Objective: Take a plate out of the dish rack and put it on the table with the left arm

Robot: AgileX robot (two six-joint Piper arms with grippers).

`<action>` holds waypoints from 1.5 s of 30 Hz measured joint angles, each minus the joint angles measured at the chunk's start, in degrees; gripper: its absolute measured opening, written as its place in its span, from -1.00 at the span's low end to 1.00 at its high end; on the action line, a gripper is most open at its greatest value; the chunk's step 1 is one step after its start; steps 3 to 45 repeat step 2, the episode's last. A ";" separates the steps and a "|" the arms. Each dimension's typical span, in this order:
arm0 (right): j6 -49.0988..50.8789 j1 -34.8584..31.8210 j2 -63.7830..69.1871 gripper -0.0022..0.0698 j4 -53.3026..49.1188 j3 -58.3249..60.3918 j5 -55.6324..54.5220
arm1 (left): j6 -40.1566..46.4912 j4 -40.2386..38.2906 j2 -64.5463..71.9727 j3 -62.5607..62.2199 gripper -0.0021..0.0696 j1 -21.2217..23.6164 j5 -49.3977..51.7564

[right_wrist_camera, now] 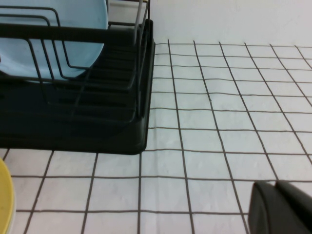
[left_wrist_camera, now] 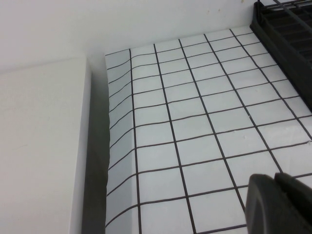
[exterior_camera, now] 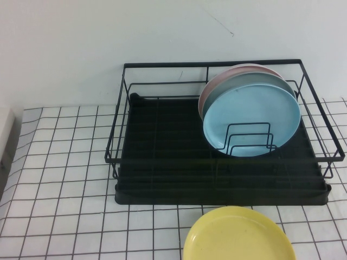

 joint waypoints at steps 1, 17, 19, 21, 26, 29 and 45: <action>0.00 0.00 0.00 -0.94 0.00 0.00 0.00 | 0.00 0.00 0.00 0.00 -0.95 0.00 0.00; 0.00 0.00 0.00 -0.94 0.00 0.00 0.00 | 0.00 0.00 0.00 0.00 -0.95 0.00 0.00; 0.00 0.00 0.00 -0.94 0.00 0.00 0.00 | 0.00 0.00 0.00 0.00 -0.95 0.00 0.00; 0.00 0.00 0.00 -0.94 0.00 0.00 0.00 | 0.00 0.00 0.00 0.00 -0.95 0.00 0.00; 0.00 0.00 0.00 -0.94 0.00 0.00 0.00 | 0.00 0.00 0.00 0.00 -0.95 0.00 0.00; 0.00 0.00 0.00 -0.94 0.00 0.00 0.00 | 0.00 0.00 0.00 0.00 -0.95 0.00 0.00; 0.00 0.00 0.00 -0.94 0.00 0.00 0.00 | 0.00 0.00 0.00 0.00 -0.95 0.00 0.00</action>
